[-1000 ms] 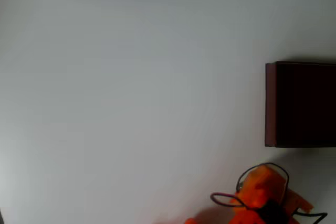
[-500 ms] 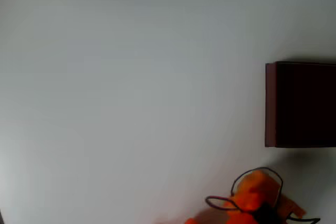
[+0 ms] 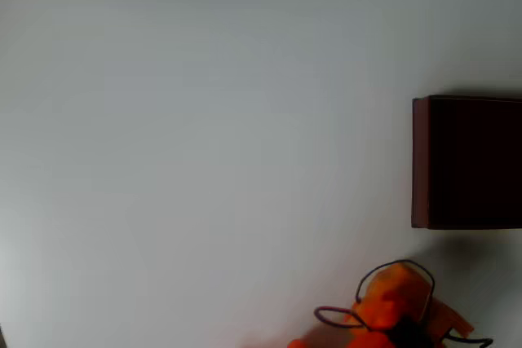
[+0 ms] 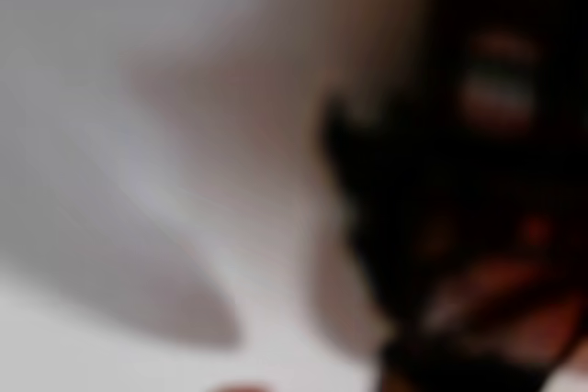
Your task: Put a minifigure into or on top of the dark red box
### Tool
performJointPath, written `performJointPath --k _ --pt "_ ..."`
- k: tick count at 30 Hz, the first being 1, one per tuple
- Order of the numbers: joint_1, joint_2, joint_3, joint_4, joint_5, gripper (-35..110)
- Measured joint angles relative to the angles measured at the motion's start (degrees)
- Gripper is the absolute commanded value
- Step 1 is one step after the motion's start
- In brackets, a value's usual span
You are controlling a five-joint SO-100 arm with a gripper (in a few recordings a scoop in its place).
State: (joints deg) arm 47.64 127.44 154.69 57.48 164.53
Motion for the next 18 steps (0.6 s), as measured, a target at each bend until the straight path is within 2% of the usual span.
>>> performJointPath --k 18 --pt "3.4 -0.9 0.2 -0.6 -4.0 15"
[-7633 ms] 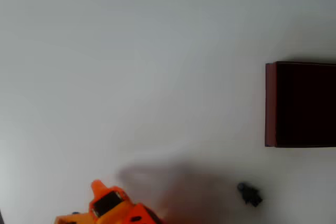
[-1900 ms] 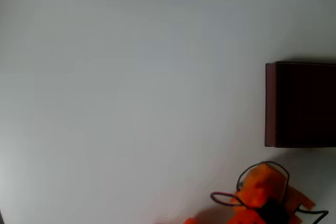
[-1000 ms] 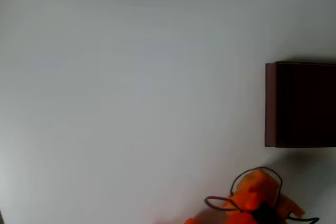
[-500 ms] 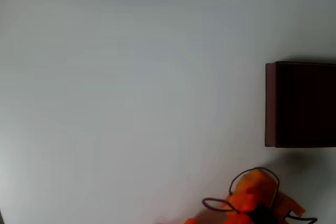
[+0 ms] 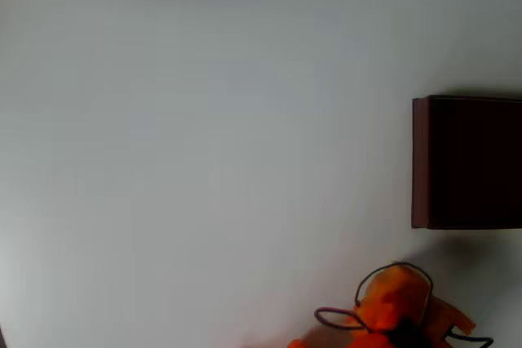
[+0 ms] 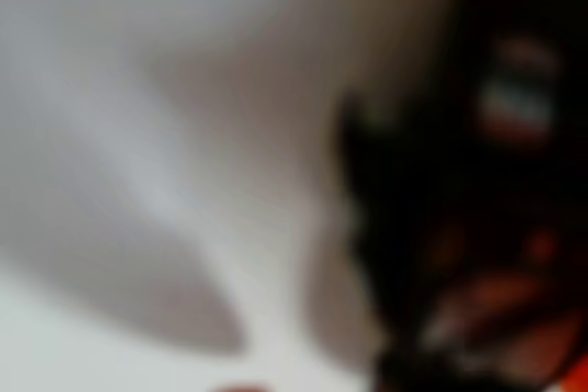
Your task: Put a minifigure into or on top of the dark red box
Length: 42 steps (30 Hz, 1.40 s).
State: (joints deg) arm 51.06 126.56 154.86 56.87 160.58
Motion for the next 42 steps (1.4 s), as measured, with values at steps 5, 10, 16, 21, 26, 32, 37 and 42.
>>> performJointPath --k 5,10,16,21,26,32,37,42 --pt "1.1 0.1 0.0 0.0 0.0 13" --pt "1.3 -0.4 0.0 0.0 -1.1 11" --pt "1.8 0.0 0.0 0.0 -2.0 8" --pt "2.4 0.0 0.0 0.0 -2.0 6" --pt "2.4 0.5 0.8 -1.2 -2.0 3" --pt "3.6 0.9 1.0 -1.4 -6.7 0" --pt "9.3 0.8 -5.9 6.3 -18.5 0" --pt "13.4 -9.7 -28.2 17.9 -36.5 0"
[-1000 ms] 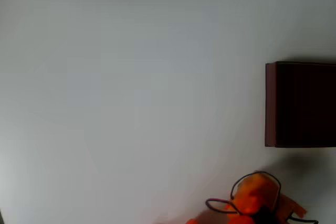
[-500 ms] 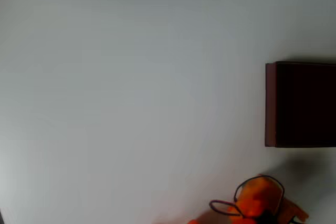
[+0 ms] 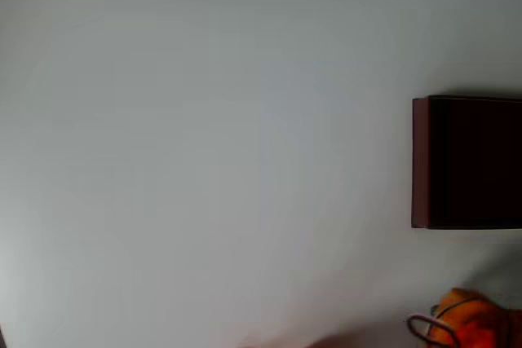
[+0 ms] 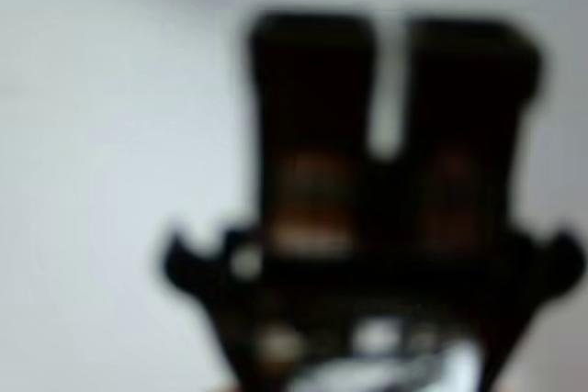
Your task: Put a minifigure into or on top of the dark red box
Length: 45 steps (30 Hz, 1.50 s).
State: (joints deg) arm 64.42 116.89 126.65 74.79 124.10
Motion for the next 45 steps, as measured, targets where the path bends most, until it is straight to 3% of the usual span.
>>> performJointPath --k 4,8,15,22,34,38,45 --pt "-1.5 -11.5 -21.1 11.0 -14.9 0" --pt "-4.5 -14.9 -31.8 13.3 -28.8 0" --pt "-8.1 -15.3 -34.8 14.9 -47.5 0" --pt "-18.3 -21.2 -35.5 8.2 -64.9 0" --pt "-27.2 -47.9 -51.0 2.9 -86.5 3" --pt "-26.0 -53.3 -57.9 5.8 -89.0 21" --pt "-24.8 -57.4 -72.6 14.8 -95.6 19"
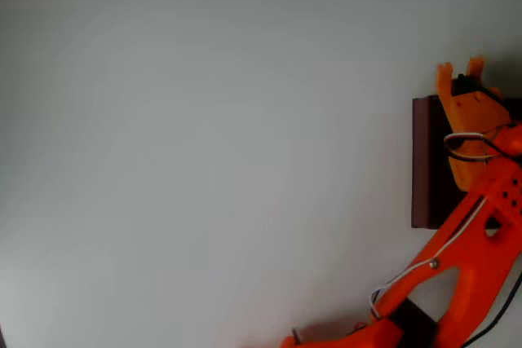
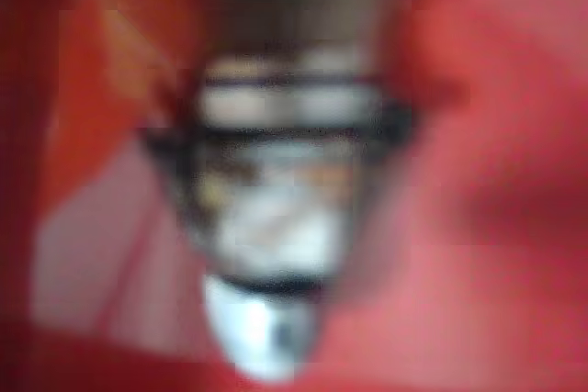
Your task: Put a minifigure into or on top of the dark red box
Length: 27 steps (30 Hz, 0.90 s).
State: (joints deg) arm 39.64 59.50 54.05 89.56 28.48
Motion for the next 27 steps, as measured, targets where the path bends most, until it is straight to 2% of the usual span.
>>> performJointPath --k 6,11,17,24,27 --pt "-1.1 1.4 -15.1 12.6 -10.6 11" --pt "-10.9 24.8 0.5 14.1 -18.5 9" --pt "-34.5 57.2 22.6 13.8 -20.7 2" --pt "-71.8 96.3 59.2 -0.8 -19.2 0" --pt "-83.8 102.1 73.3 -3.4 -18.4 0"
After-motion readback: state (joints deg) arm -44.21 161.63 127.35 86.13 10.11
